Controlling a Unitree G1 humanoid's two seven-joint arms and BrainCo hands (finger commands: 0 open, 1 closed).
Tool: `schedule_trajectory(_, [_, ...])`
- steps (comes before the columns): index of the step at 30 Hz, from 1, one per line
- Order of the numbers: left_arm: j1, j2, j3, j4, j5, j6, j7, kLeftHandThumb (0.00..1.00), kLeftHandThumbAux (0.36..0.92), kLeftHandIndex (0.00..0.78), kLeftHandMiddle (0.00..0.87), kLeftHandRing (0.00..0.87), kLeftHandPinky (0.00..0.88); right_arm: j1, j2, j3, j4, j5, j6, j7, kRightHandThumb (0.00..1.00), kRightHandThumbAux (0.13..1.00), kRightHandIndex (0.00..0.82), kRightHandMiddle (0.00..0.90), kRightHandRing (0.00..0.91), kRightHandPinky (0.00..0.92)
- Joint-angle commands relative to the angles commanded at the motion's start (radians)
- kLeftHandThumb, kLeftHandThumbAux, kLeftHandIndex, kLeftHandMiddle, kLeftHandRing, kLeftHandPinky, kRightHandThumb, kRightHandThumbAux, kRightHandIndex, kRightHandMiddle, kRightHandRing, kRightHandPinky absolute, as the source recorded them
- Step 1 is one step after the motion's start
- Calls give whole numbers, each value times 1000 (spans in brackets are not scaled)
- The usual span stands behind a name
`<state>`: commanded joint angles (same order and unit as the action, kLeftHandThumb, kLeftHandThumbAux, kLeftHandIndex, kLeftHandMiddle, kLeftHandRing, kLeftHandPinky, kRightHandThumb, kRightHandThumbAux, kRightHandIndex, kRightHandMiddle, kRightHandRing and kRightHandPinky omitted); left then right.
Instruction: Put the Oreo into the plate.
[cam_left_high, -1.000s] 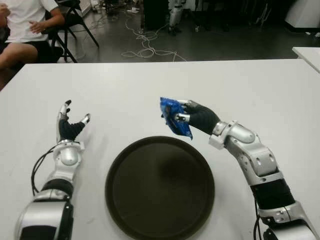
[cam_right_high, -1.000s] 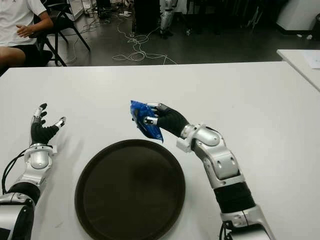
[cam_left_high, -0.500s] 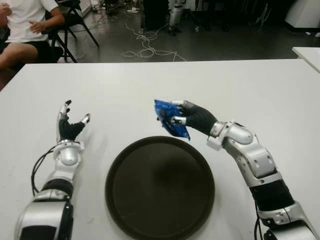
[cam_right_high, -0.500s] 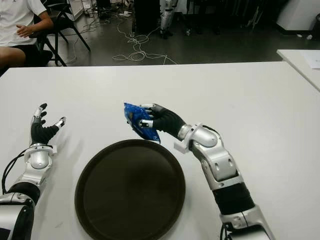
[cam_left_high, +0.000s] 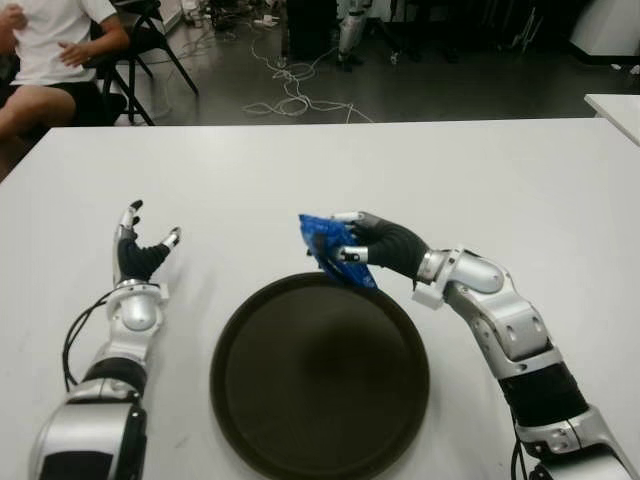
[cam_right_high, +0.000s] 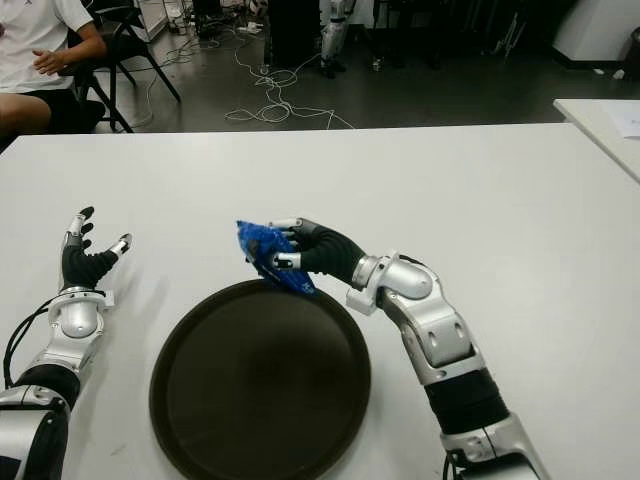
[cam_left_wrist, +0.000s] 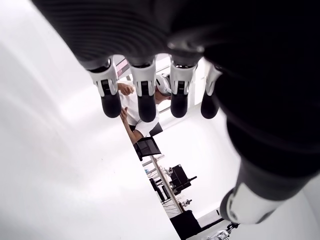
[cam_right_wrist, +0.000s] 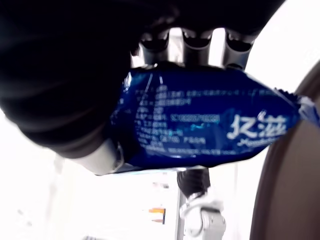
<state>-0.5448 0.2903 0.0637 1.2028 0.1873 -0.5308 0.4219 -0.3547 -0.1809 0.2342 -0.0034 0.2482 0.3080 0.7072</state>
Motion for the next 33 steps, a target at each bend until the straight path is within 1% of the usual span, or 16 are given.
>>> schedule_trajectory(6, [-2, -1, 0, 3, -1, 3, 1, 0, 757, 70, 95, 72, 48, 3, 0, 9, -20, -1, 10, 13, 695, 726, 439, 798, 802, 791])
schedule_trajectory(13, [-3, -3, 4, 5, -7, -1, -3, 0, 747, 71, 100, 78, 61, 12, 6, 9, -35, 15, 16, 35, 695, 724, 440, 803, 807, 801])
schedule_trajectory(16, [-3, -1, 4, 6, -7, 3, -4, 0, 737, 66, 90, 68, 47, 16, 8, 10, -41, 16, 17, 38, 697, 723, 440, 803, 807, 801])
schedule_trajectory(22, [-3, 1, -3, 5, 3, 6, 8, 0, 730, 59, 83, 64, 44, 19, 9, 15, -53, 12, 19, 39, 698, 722, 440, 798, 802, 797])
schedule_trajectory(28, [-2, 1, -5, 3, 3, 5, 7, 0, 740, 61, 89, 68, 48, 23, 11, 20, -60, 0, 9, 26, 699, 721, 440, 797, 801, 797])
schedule_trajectory(33, [-2, 1, -4, 3, 2, 6, 2, 0, 735, 60, 89, 66, 42, 24, 11, 25, -65, -10, 11, 12, 699, 720, 440, 798, 800, 796])
